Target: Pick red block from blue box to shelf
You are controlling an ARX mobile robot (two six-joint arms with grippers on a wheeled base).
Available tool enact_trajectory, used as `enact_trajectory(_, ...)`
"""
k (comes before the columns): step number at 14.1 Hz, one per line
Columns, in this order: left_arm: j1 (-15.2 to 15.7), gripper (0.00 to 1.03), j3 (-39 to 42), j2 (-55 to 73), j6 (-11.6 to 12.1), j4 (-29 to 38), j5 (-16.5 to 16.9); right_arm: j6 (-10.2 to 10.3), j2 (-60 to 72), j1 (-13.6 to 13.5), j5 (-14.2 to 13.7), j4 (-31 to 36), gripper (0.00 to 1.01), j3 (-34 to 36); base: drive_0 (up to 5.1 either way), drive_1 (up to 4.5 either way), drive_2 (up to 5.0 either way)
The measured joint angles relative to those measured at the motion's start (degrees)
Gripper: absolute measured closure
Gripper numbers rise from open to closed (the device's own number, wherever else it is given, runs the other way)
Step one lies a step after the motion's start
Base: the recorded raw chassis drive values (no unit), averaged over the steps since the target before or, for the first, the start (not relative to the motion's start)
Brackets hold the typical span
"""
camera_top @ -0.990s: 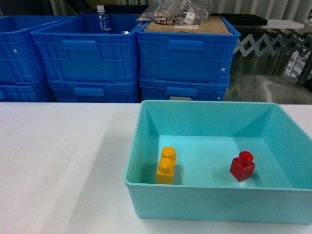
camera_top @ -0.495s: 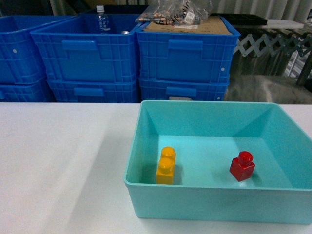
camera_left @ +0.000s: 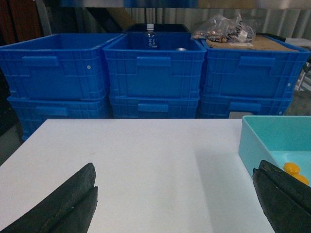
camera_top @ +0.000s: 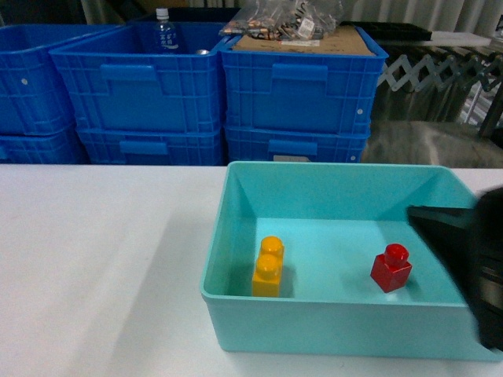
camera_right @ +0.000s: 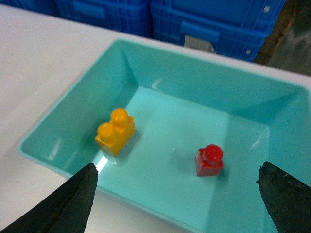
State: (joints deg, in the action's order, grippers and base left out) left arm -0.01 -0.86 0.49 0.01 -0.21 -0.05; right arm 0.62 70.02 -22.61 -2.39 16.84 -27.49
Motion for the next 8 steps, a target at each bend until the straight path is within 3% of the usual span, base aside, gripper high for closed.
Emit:
enact_trajectory(2, 0.0, 0.05, 0.0, 0.0, 0.0, 0.0, 0.0, 2.8, 16.3, -0.7, -2.3, -2.4, 0.03, -9.3, 0.0, 0.00, 0.0)
enact_trajectory(3, 0.0, 0.05, 0.0, 0.0, 0.0, 0.0, 0.0, 5.0, 29.1, -0.6, -5.4, -4.3, 0.03, -18.1, 0.0, 0.00, 0.0)
enact_trajectory(8, 0.0, 0.05, 0.0, 0.0, 0.0, 0.0, 0.0, 5.6, 43.0, 3.0, -10.4, -5.5, 0.03, -29.0, 0.0, 0.00, 0.0)
